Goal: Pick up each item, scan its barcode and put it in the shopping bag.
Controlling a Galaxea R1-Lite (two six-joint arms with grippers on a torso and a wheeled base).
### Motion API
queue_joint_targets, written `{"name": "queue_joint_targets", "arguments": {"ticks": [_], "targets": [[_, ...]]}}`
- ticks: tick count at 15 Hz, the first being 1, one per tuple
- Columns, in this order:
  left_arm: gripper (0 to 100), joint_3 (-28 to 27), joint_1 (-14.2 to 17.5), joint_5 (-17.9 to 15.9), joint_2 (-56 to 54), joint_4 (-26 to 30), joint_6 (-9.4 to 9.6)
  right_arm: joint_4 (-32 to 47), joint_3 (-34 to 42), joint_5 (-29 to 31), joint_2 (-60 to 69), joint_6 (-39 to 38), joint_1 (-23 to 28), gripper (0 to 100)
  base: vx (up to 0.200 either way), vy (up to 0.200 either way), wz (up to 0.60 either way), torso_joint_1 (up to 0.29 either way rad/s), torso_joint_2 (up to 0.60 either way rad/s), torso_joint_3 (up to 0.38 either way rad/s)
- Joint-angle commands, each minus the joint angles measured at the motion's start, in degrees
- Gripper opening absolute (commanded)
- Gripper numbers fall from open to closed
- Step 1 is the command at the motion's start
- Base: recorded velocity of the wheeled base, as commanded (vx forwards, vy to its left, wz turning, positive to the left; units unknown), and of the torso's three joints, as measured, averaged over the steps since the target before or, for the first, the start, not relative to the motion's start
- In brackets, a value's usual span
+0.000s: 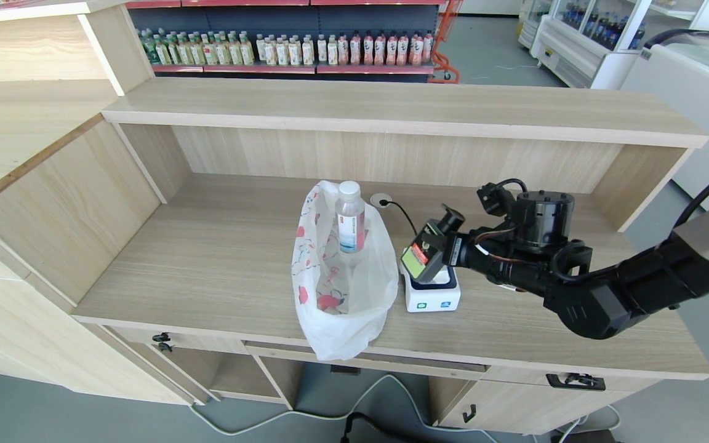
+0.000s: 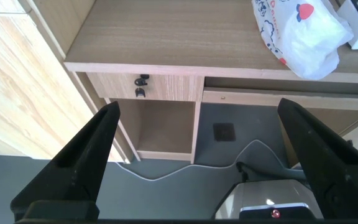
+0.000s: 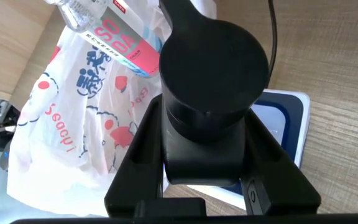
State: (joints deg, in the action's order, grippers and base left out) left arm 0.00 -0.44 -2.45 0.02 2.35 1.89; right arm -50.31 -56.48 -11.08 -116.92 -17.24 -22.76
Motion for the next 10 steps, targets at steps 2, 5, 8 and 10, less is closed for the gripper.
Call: {"name": "queue_joint_targets", "arguments": {"ticks": [2, 5, 8, 10], "targets": [[100, 0.0, 0.0, 0.0, 0.0, 0.0, 0.04, -3.0, -1.1, -0.1, 3.5, 4.7, -0.2, 0, 0.000, 0.000, 0.00, 0.000, 0.00, 0.000], [100, 0.0, 0.0, 0.0, 0.0, 0.0, 0.04, -4.2, 1.8, -0.6, 12.5, 15.4, -0.8, 0, 0.000, 0.000, 0.00, 0.000, 0.00, 0.000], [100, 0.0, 0.0, 0.0, 0.0, 0.0, -0.04, -9.7, 9.6, -0.5, 19.6, 28.0, -1.1, 0, 0.000, 0.000, 0.00, 0.000, 0.00, 0.000], [100, 0.0, 0.0, 0.0, 0.0, 0.0, 0.04, -10.2, 15.3, -0.5, 25.3, 30.2, -3.3, 0, 0.000, 0.000, 0.00, 0.000, 0.00, 0.000]]}}
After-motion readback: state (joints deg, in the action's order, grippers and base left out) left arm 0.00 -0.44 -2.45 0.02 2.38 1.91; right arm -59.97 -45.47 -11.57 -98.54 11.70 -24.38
